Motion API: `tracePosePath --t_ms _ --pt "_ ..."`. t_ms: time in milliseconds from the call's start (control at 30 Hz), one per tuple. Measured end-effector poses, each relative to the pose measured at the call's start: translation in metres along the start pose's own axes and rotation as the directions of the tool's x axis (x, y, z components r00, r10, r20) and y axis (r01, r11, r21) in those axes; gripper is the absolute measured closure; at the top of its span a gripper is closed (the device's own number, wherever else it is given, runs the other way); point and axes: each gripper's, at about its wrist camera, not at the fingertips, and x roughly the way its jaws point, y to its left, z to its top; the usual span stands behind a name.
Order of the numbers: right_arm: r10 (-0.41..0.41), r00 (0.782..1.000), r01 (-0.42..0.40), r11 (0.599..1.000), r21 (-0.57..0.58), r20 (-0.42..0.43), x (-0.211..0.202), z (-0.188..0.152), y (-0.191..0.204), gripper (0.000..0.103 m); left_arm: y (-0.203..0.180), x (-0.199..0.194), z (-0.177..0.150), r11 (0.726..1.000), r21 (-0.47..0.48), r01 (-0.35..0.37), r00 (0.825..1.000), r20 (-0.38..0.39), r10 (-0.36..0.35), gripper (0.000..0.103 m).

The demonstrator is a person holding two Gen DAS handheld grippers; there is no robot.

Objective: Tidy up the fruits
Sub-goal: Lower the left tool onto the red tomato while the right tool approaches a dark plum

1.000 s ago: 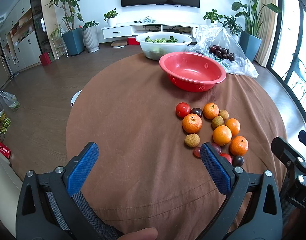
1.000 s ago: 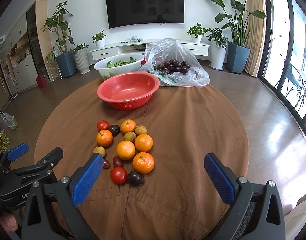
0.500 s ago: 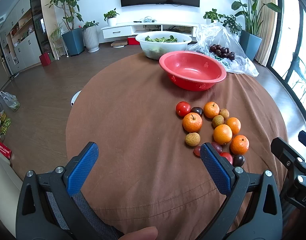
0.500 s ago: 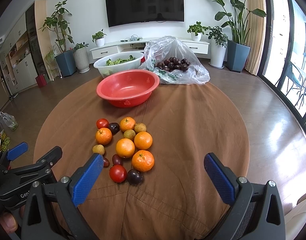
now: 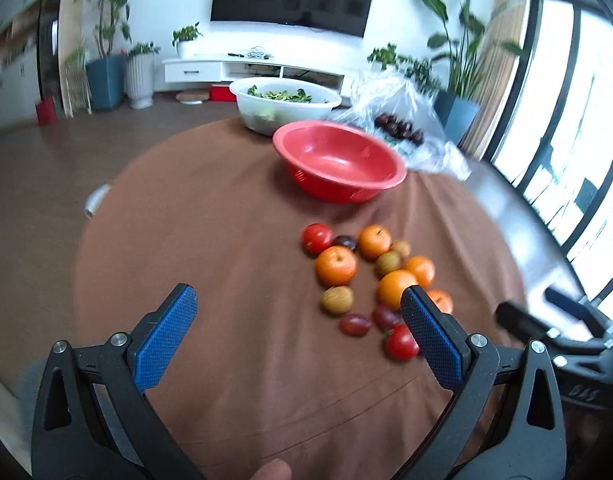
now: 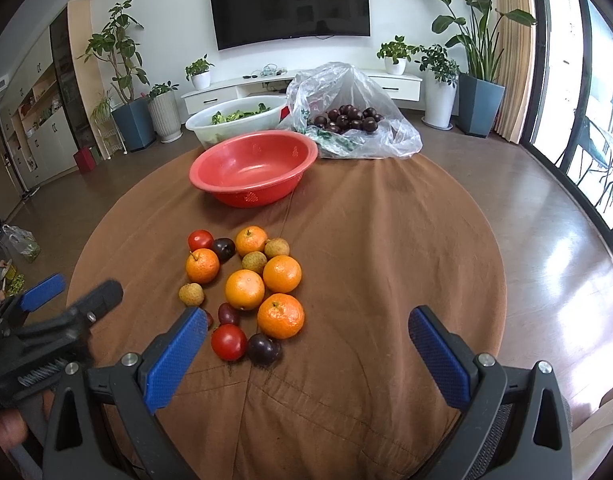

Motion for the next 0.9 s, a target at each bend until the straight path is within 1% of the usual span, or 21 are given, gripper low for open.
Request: tracePosePath --t_ms 67,133,200,267,333,400,500,600,667,733,800,867,900 --pt "0.009 1.0 -0.009 1.0 0.011 -0.006 0.001 -0.003 -0.005 0.0 0.004 0.003 -0.001 0.998 -0.027 0.059 0.998 0.014 -0.059 0.0" --pt "0.023 1.0 -0.023 0.999 0.029 -0.011 0.0 -0.005 -0.01 0.0 0.004 0.007 -0.002 0.998 -0.018 0.068 0.998 -0.01 -0.068 0.0" --pt "0.033 0.999 -0.032 0.998 0.045 -0.021 0.001 -0.004 -0.014 0.0 -0.001 0.016 -0.004 0.998 0.032 0.062 0.995 -0.075 -0.06 0.0" --pt "0.039 0.999 -0.037 0.998 0.057 -0.037 0.003 -0.005 -0.018 0.0 -0.012 0.028 -0.008 0.991 0.124 0.058 0.986 -0.164 -0.037 0.0" --pt "0.051 0.997 -0.048 0.997 0.064 -0.055 0.007 -0.004 -0.02 0.001 -0.017 0.033 -0.013 0.985 0.163 0.053 0.982 -0.186 -0.022 0.0" --pt "0.07 0.995 -0.066 0.996 0.062 -0.073 0.012 -0.003 -0.022 0.004 -0.016 0.039 -0.015 0.983 0.167 0.08 0.977 -0.207 -0.044 0.0" --pt "0.091 0.991 -0.088 0.995 0.035 -0.099 0.017 -0.003 -0.018 0.008 -0.013 0.051 -0.016 0.983 0.161 0.091 0.97 -0.237 -0.051 0.0" --pt "0.125 0.984 -0.124 0.992 0.017 -0.126 0.026 0.003 -0.016 0.012 -0.009 0.057 -0.017 0.981 0.15 0.126 0.965 -0.248 -0.086 0.0" --pt "0.148 0.977 -0.147 0.989 0.017 -0.153 0.033 0.005 -0.016 0.018 -0.01 0.057 -0.017 0.976 0.158 0.147 0.963 -0.248 -0.104 0.0" --pt "0.175 0.966 -0.174 0.984 0.023 -0.192 0.04 0.006 -0.014 0.027 -0.013 0.055 -0.02 0.971 0.176 0.162 0.962 -0.247 -0.115 0.0" --pt "0.204 0.951 -0.205 0.978 0.018 -0.231 0.044 0.002 -0.01 0.033 -0.022 0.055 -0.022 0.959 0.207 0.193 0.959 -0.247 -0.14 0.0" --pt "0.227 0.938 -0.233 0.972 0.006 -0.263 0.044 -0.003 -0.005 0.037 -0.032 0.054 -0.025 0.941 0.241 0.237 0.952 -0.249 -0.176 0.001" --pt "0.232 0.935 -0.241 0.971 0.001 -0.27 0.044 -0.005 -0.005 0.04 -0.036 0.054 -0.026 0.932 0.257 0.254 0.949 -0.253 -0.189 0.005"
